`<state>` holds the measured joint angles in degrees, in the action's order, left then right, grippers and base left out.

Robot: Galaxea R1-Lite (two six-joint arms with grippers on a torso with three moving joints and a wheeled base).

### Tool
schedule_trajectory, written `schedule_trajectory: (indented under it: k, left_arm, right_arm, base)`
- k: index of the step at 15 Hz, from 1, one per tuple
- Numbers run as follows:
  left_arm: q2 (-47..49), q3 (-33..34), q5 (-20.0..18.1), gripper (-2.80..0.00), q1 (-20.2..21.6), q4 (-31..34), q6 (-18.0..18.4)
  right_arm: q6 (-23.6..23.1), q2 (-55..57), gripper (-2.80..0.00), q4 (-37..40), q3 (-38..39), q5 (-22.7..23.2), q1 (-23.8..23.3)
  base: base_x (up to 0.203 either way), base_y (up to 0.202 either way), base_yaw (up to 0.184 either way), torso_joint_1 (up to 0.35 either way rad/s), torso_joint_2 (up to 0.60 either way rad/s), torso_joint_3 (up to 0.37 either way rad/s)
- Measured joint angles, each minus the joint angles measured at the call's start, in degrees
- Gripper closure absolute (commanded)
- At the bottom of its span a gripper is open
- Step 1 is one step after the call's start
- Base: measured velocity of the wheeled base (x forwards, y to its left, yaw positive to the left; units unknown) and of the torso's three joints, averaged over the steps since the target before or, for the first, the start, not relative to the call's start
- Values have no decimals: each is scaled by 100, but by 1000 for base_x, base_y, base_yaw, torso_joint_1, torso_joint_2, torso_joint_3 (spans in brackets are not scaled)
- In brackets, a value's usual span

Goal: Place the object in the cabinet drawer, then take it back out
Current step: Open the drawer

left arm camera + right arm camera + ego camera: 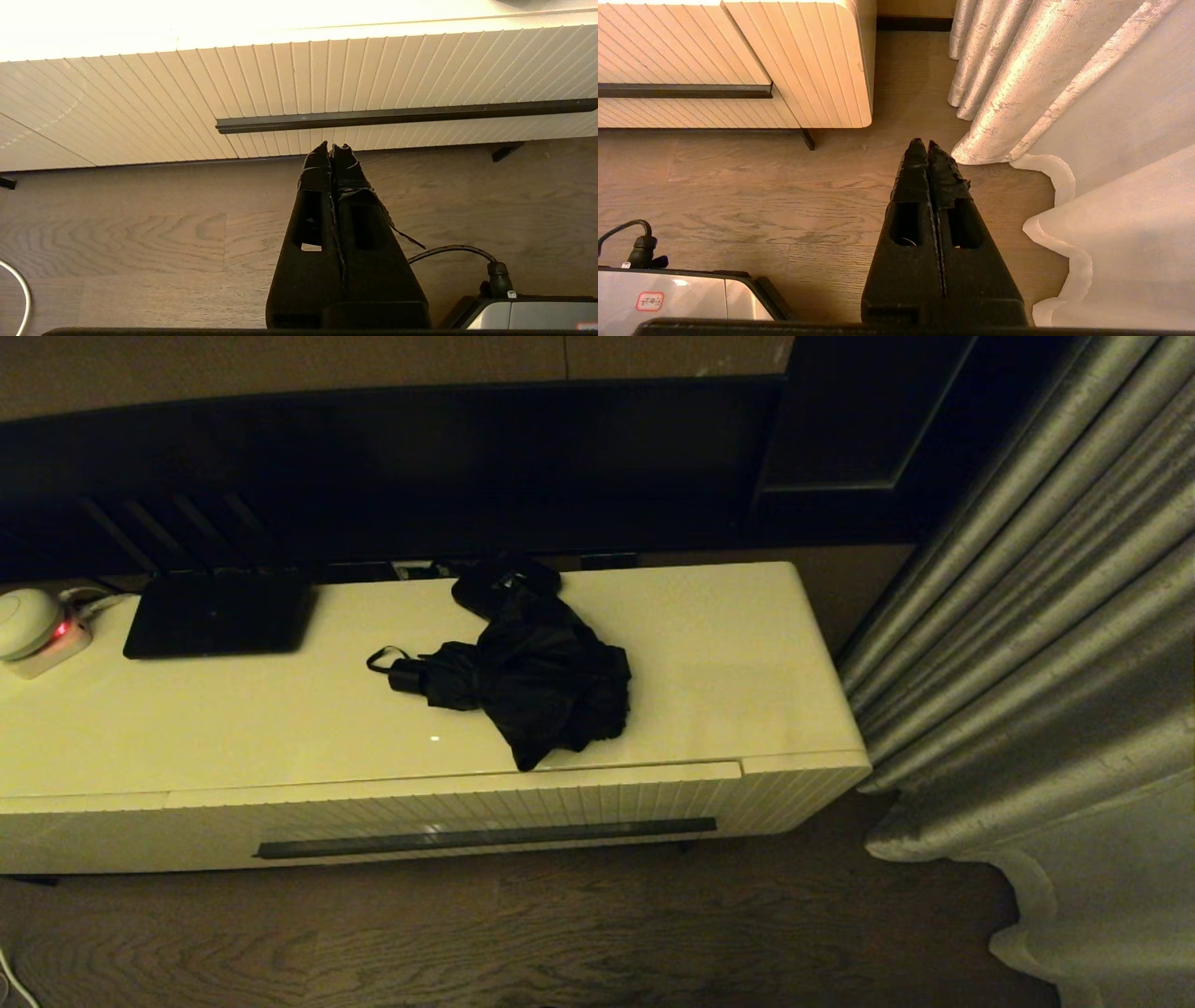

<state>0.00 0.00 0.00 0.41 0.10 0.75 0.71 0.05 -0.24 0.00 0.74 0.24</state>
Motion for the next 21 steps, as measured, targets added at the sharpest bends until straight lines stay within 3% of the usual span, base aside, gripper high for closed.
schedule_trajectory:
  k: [21]
  left_arm:
    - [0, 0, -6, 0, 0, 11, 117]
  right_arm:
    - [0, 0, 0, 0, 0, 2, 0]
  base:
    - [0, 0, 0, 0, 0, 0]
